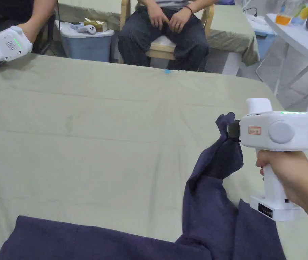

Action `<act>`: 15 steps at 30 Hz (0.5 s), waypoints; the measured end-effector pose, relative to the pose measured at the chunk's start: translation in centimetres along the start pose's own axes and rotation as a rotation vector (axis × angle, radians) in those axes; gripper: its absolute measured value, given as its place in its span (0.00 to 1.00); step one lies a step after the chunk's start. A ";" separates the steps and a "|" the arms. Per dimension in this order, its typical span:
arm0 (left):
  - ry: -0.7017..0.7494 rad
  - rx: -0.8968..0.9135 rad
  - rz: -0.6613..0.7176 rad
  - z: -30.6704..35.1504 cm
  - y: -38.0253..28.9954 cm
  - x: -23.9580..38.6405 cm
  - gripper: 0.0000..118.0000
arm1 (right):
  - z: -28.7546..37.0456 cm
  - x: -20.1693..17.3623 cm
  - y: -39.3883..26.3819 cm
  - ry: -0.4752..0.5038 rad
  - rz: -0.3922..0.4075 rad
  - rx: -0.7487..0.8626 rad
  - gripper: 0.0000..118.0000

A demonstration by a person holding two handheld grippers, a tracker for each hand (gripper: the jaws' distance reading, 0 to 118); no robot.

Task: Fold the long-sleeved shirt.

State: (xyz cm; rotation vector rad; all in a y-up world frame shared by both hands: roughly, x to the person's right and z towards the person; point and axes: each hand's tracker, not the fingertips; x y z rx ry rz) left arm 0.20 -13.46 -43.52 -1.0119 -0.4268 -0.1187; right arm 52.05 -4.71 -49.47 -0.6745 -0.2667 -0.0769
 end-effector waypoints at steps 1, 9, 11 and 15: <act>-0.008 0.003 -0.001 0.6 -0.3 0.2 0.03 | 2.9 0.0 -0.3 -0.015 0.010 0.020 0.13; -0.092 0.058 -0.023 6.2 -3.8 2.3 0.03 | 23.7 -4.4 -5.2 -0.070 0.142 0.171 0.13; -0.110 0.079 -0.026 7.7 -4.9 2.6 0.03 | 27.6 -6.0 -7.0 -0.071 0.168 0.181 0.13; -0.118 0.104 -0.042 10.2 -7.0 2.1 0.03 | 35.0 -8.8 -11.5 -0.076 0.183 0.206 0.13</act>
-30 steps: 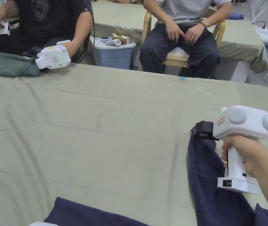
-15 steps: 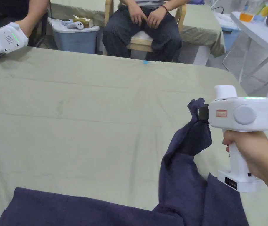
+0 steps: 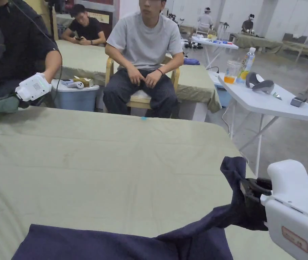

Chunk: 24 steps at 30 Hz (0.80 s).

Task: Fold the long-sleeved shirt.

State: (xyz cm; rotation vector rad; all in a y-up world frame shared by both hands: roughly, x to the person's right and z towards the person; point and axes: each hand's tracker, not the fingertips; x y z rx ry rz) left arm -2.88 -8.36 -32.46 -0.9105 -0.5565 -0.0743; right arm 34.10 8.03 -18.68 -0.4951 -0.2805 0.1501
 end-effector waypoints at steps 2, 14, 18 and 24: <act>-0.002 0.008 -0.004 1.0 -0.5 -0.3 0.03 | 3.7 -1.6 -1.3 -0.007 -0.008 0.009 0.13; -0.017 0.039 -0.034 3.6 -3.6 -0.5 0.03 | 9.1 -12.4 -16.0 0.021 -0.161 -0.060 0.13; -0.005 0.024 -0.049 3.7 -5.0 -0.4 0.03 | 4.5 -14.1 -20.7 -0.082 -0.123 -0.026 0.14; 0.032 -0.021 -0.050 4.0 -6.3 -1.3 0.03 | 3.5 -14.0 -24.3 0.026 -0.181 -0.325 0.67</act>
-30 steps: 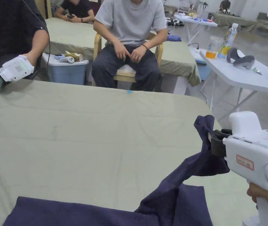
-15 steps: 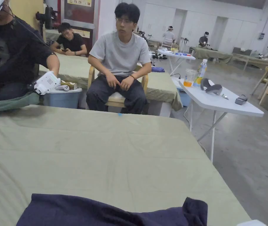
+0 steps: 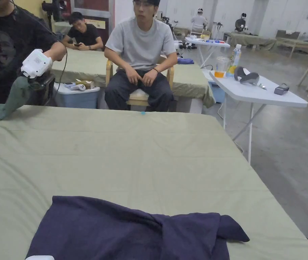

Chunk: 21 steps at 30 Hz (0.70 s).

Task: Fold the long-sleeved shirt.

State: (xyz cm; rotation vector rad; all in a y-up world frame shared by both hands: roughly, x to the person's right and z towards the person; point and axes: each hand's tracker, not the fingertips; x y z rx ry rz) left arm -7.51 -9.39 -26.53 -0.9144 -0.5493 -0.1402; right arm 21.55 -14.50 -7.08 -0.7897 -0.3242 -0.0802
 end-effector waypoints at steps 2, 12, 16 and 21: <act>0.010 -0.008 0.005 0.0 0.1 -0.5 0.03 | 2.1 1.2 0.0 0.061 -0.020 -0.002 0.96; 0.029 0.066 -0.005 -0.1 3.6 -0.6 0.03 | 5.9 8.3 9.7 0.033 -0.092 0.371 0.99; 0.016 0.093 -0.030 0.0 3.9 -0.2 0.03 | 0.7 10.1 9.2 0.083 -0.140 0.211 0.08; 0.039 0.037 -0.033 -1.7 3.8 -0.9 0.03 | -3.9 13.8 9.2 0.065 -0.185 0.089 0.08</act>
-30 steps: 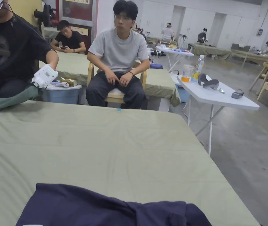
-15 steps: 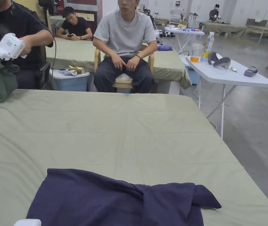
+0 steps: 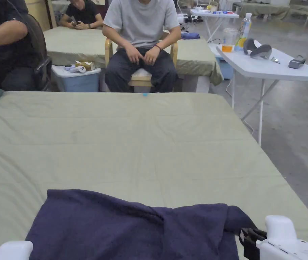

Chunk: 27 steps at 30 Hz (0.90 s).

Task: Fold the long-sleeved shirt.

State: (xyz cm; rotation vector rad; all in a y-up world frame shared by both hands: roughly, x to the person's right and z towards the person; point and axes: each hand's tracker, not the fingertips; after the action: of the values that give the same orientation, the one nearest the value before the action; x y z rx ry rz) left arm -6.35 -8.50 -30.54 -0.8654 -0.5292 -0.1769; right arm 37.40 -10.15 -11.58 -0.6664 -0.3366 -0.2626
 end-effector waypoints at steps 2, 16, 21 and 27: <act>0.008 -0.023 0.007 -1.1 0.3 -0.6 0.03 | -1.7 2.2 1.9 0.013 -0.011 -0.006 0.08; -0.013 -0.080 0.065 -5.8 3.3 -1.5 0.03 | -15.5 7.3 6.4 0.261 -0.120 -0.357 1.00; -0.008 -0.121 0.069 -7.9 3.5 -2.1 0.03 | -15.0 4.2 6.3 0.155 0.083 -0.217 0.65; -0.024 -0.127 0.049 -9.8 5.4 -3.0 0.04 | -12.8 2.0 7.1 0.166 0.188 -0.113 0.27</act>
State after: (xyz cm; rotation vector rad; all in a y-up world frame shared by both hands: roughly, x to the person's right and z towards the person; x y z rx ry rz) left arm -3.37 -12.68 -40.96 -1.0046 -0.5223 -0.1568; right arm 44.48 -13.24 -24.12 -0.7767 -0.0992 -0.1565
